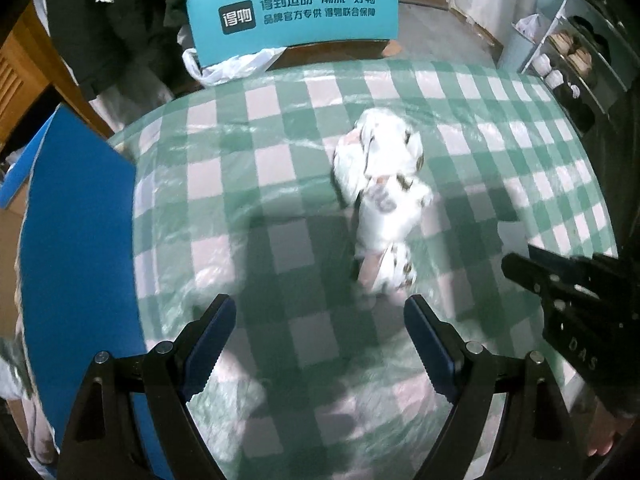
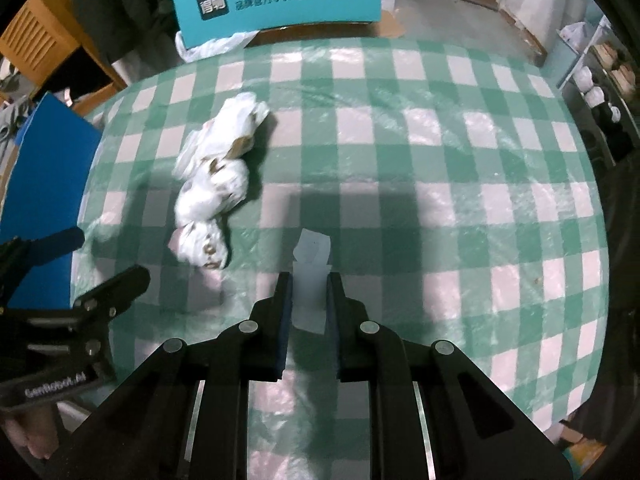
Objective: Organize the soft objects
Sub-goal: 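Grasp the white socks with the right tool while the left tool approaches them, then close the left tool on the white socks bundle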
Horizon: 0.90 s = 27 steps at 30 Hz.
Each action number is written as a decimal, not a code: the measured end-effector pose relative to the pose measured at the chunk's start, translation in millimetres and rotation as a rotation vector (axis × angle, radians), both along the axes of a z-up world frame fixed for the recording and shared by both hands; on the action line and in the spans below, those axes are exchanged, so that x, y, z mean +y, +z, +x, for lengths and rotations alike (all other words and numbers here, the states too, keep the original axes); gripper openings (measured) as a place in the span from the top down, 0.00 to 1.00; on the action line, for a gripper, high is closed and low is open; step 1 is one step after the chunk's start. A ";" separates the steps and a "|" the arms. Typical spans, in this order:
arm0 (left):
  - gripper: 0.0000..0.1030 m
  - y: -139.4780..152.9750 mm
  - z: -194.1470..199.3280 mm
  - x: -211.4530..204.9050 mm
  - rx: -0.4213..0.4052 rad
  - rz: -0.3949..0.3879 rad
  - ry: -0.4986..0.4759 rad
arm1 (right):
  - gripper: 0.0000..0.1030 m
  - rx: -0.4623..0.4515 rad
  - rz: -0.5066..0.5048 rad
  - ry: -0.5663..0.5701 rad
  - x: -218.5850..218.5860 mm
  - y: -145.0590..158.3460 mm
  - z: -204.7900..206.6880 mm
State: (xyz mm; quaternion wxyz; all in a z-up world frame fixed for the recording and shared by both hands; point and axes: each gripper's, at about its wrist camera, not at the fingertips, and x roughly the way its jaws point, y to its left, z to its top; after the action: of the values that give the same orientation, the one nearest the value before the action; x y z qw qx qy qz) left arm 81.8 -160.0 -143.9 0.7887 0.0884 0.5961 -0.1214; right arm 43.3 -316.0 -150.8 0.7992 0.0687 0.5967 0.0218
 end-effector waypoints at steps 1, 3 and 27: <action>0.15 -0.4 3.3 -2.2 -0.001 -0.005 0.002 | 0.86 -0.001 0.001 -0.003 -3.0 -0.5 -0.2; 0.15 -2.3 10.4 -7.9 0.003 -0.015 0.005 | 0.86 0.002 0.000 -0.011 -8.7 -1.7 -0.6; 0.30 -32.2 39.2 -43.0 -0.026 0.040 -0.043 | 0.86 0.010 0.001 -0.027 -18.4 -16.3 12.8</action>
State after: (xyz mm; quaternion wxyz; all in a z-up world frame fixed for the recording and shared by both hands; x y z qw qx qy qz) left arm 121.0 -203.0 -176.0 0.7917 0.1186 0.5860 -0.1255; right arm 56.1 -334.4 -167.1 0.7962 0.0772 0.5999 0.0110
